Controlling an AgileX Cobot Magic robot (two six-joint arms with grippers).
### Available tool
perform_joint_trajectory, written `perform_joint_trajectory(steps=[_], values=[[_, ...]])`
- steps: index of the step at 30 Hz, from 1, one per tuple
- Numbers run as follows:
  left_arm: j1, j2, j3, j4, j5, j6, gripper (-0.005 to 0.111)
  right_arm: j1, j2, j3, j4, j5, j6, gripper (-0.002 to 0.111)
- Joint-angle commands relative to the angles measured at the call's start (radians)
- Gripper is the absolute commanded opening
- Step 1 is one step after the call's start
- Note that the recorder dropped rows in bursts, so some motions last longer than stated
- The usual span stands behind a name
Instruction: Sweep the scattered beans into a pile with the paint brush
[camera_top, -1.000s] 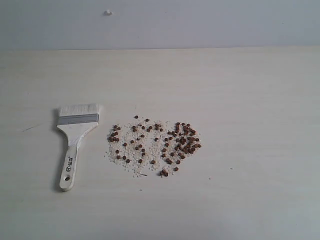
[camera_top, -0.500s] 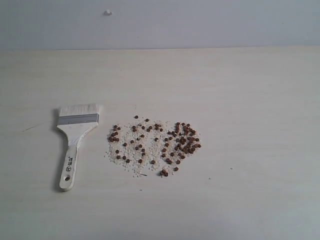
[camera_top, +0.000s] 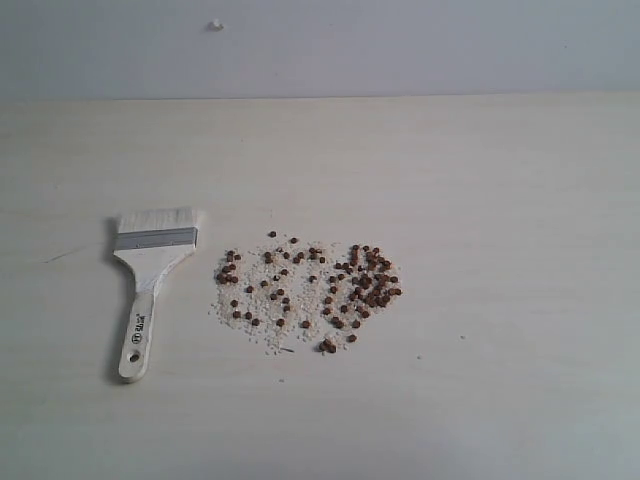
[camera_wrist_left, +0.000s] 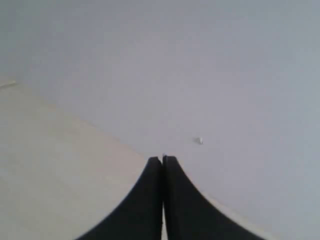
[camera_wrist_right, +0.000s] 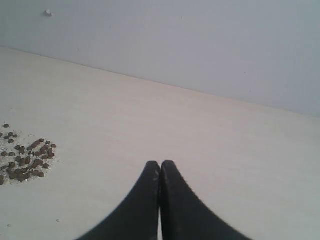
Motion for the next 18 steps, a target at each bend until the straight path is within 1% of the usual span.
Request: perform_joint_trajectory(steps=[1,4,6,9,11,13,15,16,18], values=[[0.002,-0.007,-0.010,-0.034,-0.187,-0.007,0.000,0.000,-0.005,0.005,0.000,-0.012,-0.002,0.000],[0.002,-0.007,-0.086,-0.034,-0.211,-0.007,0.000,0.000,-0.005,0.005,0.000,-0.023,-0.002,0.000],[0.002,0.005,-0.147,-0.007,-0.227,-0.007,0.000,0.000,-0.005,0.005,0.000,-0.037,-0.002,0.000],[0.002,0.084,-0.250,0.064,-0.238,0.001,0.000,0.000,-0.005,0.005,0.000,-0.037,-0.002,0.000],[0.002,0.169,-0.327,0.128,-0.218,0.001,0.000,0.000,-0.005,0.005,0.000,-0.037,-0.002,0.000],[0.002,0.277,-0.408,0.181,-0.152,0.004,0.000,0.000,-0.005,0.005,0.000,-0.037,-0.002,0.000],[0.002,0.389,-0.490,0.206,-0.025,0.008,0.000,0.000,-0.005,0.005,0.000,-0.037,-0.002,0.000],[0.002,0.472,-0.550,0.213,0.079,0.014,0.000,0.000,-0.005,0.005,0.000,-0.037,-0.002,0.000],[0.002,0.589,-0.637,0.235,0.239,0.036,0.000,0.000,-0.005,0.005,0.000,-0.037,-0.002,0.000]])
